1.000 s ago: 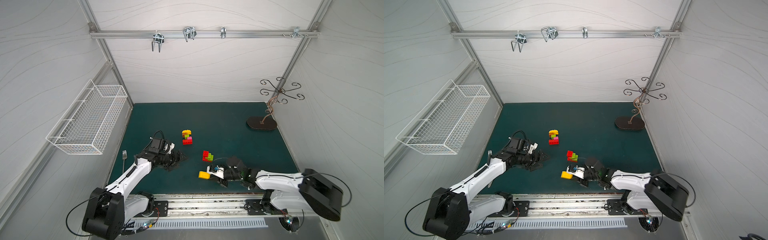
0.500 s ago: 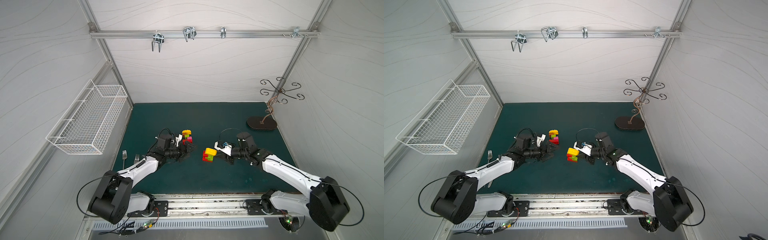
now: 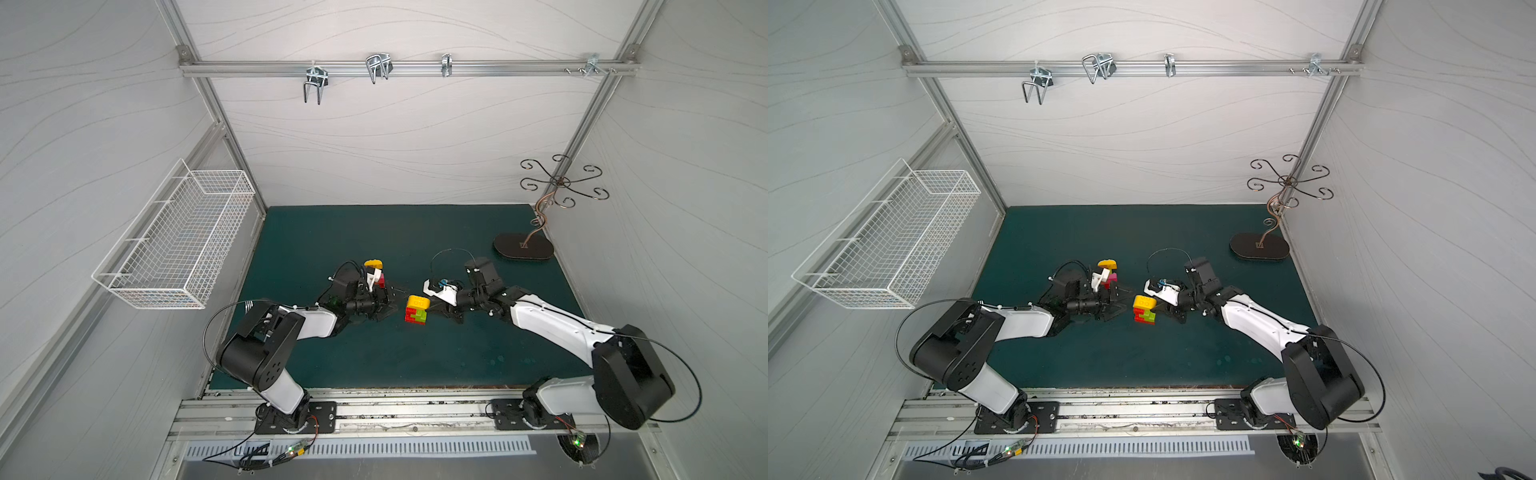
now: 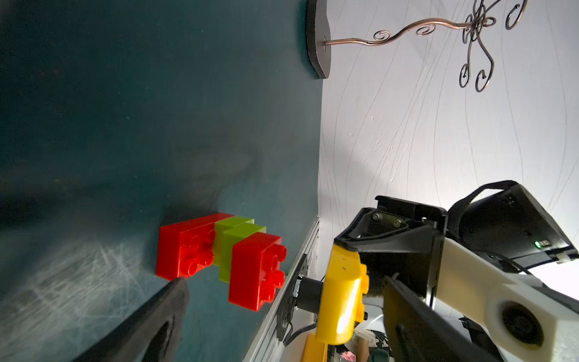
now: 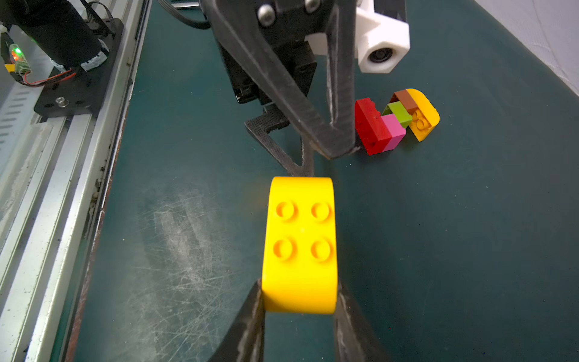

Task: Assemble the letter s with lego
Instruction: Assemble the lego brick with the lego brick.

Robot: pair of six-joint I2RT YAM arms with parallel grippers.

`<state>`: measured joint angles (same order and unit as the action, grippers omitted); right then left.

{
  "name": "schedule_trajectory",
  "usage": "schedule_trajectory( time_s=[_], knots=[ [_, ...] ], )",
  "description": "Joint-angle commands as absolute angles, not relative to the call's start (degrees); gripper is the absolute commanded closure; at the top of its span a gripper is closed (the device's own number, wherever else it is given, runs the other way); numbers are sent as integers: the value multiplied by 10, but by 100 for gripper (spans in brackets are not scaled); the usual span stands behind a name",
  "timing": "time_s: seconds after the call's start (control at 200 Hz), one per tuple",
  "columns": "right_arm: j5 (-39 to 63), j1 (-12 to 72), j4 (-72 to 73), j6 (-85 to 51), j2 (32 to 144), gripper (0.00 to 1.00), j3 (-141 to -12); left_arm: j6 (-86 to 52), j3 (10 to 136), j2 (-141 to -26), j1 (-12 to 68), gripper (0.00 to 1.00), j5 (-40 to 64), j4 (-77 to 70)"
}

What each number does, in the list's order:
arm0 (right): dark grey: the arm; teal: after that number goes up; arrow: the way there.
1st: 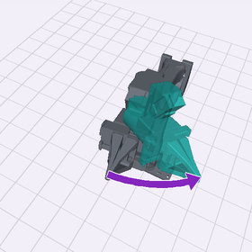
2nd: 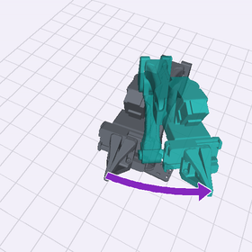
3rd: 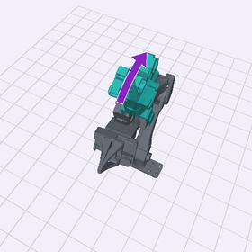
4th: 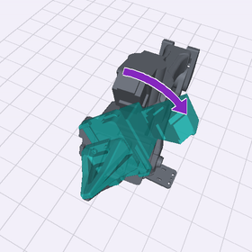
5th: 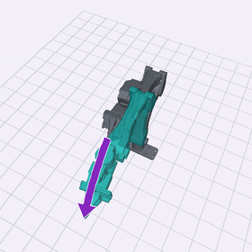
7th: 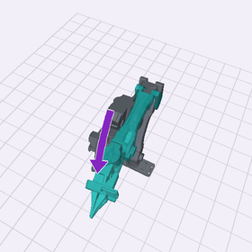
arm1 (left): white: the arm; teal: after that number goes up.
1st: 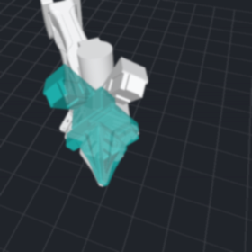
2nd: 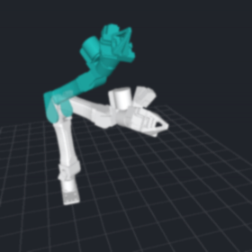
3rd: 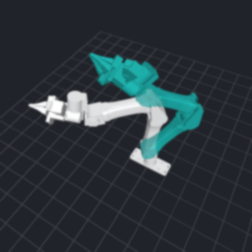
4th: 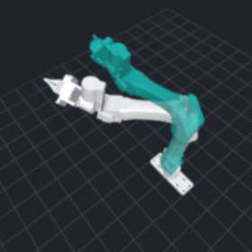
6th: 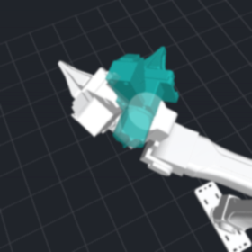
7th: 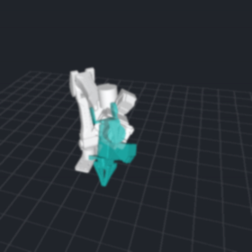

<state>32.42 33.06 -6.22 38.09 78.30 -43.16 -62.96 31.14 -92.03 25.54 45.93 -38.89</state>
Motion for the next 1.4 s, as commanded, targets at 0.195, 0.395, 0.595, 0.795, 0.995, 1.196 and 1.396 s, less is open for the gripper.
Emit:
schedule_trajectory(
  time_s=[0.195, 0.395, 0.595, 0.795, 0.995, 1.196, 1.396],
  knots=[
    [340, 328, -85, 388, 816, 79, -454, -613, 326, -941, 278, 1, 494, -440],
    [342, 329, -85, 386, 825, 79, -458, -608, 333, -956, 288, 2, 496, -447],
    [336, 329, -92, 384, 833, 79, -465, -613, 339, -974, 296, 6, 499, -464],
    [324, 332, -98, 382, 836, 79, -464, -613, 342, -981, 297, 10, 501, -467],
    [302, 344, -99, 378, 837, 79, -464, -616, 342, -984, 297, 13, 503, -471],
    [292, 349, -100, 376, 842, 79, -468, -617, 344, -984, 297, 16, 504, -473],
    [289, 350, -102, 374, 845, 79, -471, -618, 344, -985, 298, 20, 508, -475]
  ],
)
